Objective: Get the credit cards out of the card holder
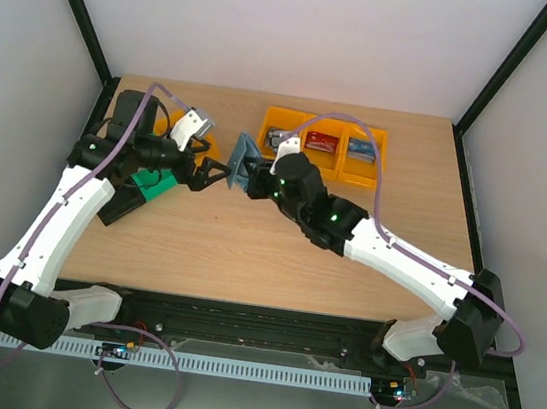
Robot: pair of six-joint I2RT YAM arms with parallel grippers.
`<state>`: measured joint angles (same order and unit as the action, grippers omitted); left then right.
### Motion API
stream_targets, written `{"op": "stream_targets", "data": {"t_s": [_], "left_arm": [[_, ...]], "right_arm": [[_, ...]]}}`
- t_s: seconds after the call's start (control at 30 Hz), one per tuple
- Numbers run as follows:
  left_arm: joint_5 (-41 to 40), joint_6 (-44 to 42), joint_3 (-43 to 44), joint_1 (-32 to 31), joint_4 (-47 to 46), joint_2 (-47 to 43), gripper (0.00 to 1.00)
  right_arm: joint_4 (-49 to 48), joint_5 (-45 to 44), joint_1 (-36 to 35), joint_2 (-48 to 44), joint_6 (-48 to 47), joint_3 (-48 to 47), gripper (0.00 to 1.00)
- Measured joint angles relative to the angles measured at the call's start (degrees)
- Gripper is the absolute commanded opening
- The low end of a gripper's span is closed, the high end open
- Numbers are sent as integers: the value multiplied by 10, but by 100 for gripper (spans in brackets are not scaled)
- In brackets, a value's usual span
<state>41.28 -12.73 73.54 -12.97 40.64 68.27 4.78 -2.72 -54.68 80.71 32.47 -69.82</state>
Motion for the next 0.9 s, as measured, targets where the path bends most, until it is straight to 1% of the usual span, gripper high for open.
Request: {"op": "stream_targets", "data": {"t_s": [0.1, 0.17, 0.33, 0.47, 0.7, 0.9], "left_arm": [[-19, 17, 0, -9, -24, 1, 99], [-35, 28, 0, -14, -42, 4, 99], [-66, 57, 0, -31, -80, 18, 99], [-92, 67, 0, -50, -92, 27, 99], [-116, 40, 0, -67, -92, 28, 99], [-120, -8, 24, -80, -49, 29, 99]], "right_arm": [[2, -53, -29, 0, 14, -4, 2], [2, -66, -37, 0, 18, -11, 2], [0, -75, -37, 1, 23, -30, 2], [1, -75, -33, 8, 24, -32, 1], [3, -77, -30, 11, 26, -32, 2], [-3, -52, -23, 14, 38, -32, 1]]}}
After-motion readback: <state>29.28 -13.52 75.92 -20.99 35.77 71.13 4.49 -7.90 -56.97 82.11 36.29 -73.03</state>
